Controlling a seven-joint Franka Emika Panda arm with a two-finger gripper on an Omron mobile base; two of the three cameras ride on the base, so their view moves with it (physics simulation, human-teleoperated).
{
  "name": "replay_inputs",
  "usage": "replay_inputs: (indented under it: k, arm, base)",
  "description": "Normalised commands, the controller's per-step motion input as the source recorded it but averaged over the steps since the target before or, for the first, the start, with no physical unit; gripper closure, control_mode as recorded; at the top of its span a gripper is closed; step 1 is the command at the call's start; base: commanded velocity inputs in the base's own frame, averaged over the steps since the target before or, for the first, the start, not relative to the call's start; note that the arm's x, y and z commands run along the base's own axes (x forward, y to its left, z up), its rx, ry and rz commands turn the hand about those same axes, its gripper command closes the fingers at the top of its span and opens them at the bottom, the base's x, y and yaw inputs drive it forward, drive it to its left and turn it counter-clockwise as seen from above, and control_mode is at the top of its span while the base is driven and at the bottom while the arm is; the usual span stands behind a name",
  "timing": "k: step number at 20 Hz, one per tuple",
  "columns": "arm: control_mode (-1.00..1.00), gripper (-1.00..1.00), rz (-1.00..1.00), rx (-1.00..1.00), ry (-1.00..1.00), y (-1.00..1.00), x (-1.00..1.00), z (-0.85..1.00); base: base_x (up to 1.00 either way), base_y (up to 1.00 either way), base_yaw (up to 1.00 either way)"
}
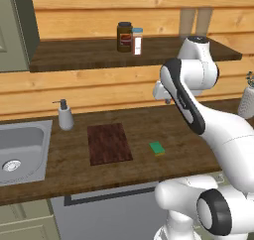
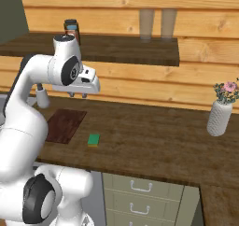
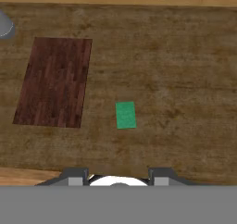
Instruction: Pick up the sponge from the counter and clean the cutting board by briefly scrubbing or pressing down on the cutting board. Once finished, release the sponge.
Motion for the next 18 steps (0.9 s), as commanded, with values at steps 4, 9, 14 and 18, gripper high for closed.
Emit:
replay_inputs:
  k: [4,9,14,18]
  arm:
    - [-1.00,-1.00,0.00,0.00,-0.01,-0.06,-0.49,-0.07]
    - [-1.00,-1.00,0.00,0.00,0.03,-0.06,-0.81,-0.33]
    - [-1.00,-1.00,-0.02,0.00,0.00,-0.01,-0.36,-0.49]
    - [-1.00,-1.00,0.00,0.00,0.02,-0.05,-0.02,-0.53]
  base:
    - [0.00,0.00,0.00]
    - [0.00,0.00,0.00]
    - [0.00,0.00,0.00]
    - [0.00,0.00,0.00]
